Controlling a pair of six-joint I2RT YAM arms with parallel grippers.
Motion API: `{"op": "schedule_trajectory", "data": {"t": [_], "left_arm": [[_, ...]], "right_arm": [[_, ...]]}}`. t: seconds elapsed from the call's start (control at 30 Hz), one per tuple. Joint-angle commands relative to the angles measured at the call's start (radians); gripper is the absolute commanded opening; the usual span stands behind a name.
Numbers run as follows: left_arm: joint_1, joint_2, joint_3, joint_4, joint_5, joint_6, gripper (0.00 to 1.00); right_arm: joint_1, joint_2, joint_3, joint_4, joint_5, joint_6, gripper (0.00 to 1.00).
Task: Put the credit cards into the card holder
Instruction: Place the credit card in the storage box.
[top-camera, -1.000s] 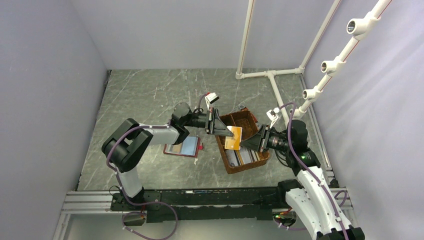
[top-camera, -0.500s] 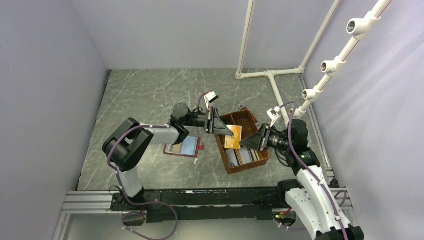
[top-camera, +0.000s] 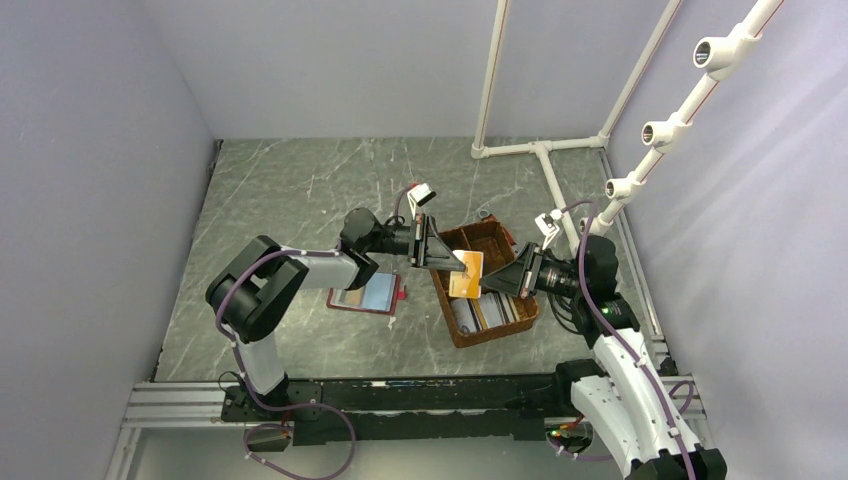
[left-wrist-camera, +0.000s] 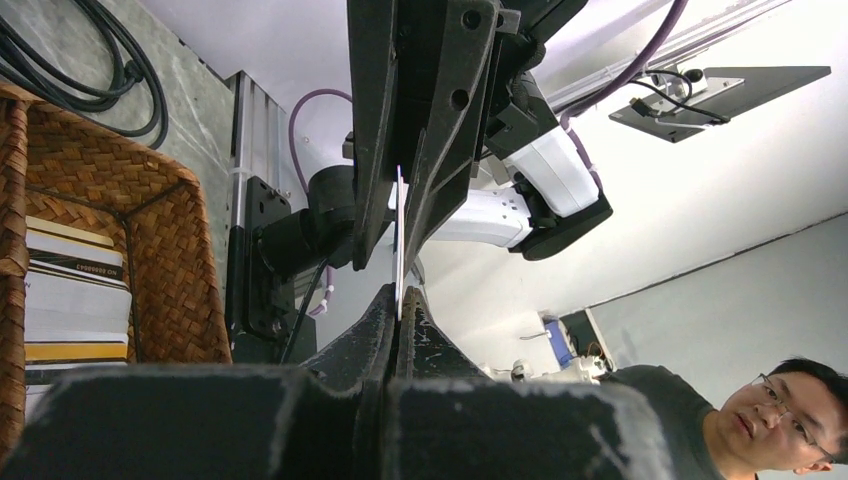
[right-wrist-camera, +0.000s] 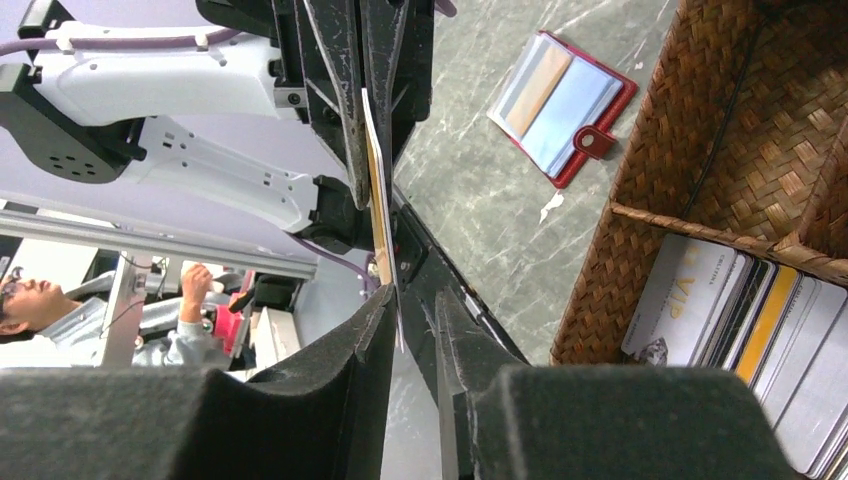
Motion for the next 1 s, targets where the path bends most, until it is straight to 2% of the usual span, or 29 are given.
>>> {"op": "schedule_trajectory", "data": {"t": [0.0, 0.53, 0.77, 0.97], "left_arm": [[-0.018, -0.005, -0.001, 0.101, 0.029, -0.026, 0.00], [-0.019, 0.006, -0.006, 0.186, 0.033, -0.077, 0.00], [-0.019, -0.027, -0.012, 0.128, 0.038, -0.039, 0.00], [-0.018, -0.016, -0.011, 0.166, 0.037, -0.068, 0.00]], "right_arm": [[-0.013, 0.006, -0.006, 0.089, 0.015, 0.024, 0.22], [-0.024, 0.005, -0.050, 0.145, -0.007, 0.069, 0.20], [-0.028, 0.007, -0.030, 0.110, 0.009, 0.047, 0.20], [-0.028, 0.009, -0.028, 0.079, 0.009, 0.017, 0.20]]}}
